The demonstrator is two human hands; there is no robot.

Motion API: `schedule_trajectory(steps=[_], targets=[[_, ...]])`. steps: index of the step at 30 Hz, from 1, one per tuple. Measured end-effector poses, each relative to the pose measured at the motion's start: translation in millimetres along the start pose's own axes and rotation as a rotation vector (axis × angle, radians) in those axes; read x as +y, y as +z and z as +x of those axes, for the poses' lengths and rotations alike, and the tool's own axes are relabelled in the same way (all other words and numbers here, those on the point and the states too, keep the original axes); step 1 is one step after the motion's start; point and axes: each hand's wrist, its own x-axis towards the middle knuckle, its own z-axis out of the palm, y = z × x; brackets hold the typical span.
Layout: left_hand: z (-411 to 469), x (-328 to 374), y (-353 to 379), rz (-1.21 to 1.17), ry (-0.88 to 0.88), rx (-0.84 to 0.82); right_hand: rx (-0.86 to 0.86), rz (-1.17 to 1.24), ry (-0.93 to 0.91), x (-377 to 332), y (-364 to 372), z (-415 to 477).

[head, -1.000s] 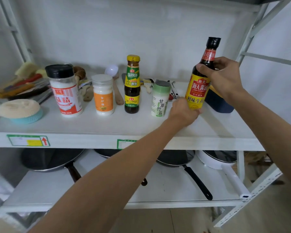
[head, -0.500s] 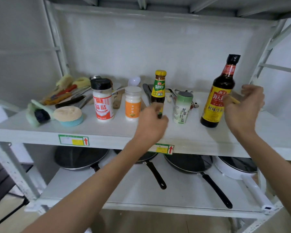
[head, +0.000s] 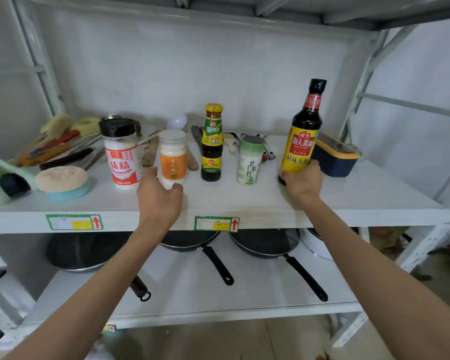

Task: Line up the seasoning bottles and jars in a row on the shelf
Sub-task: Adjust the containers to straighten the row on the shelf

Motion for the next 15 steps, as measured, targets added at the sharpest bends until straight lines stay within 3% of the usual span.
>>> schedule_trajectory(steps=[15], targets=[[4,-16,12,0.084,0.004,-0.106,-0.022,-0.145,-0.013,46,-54,48]])
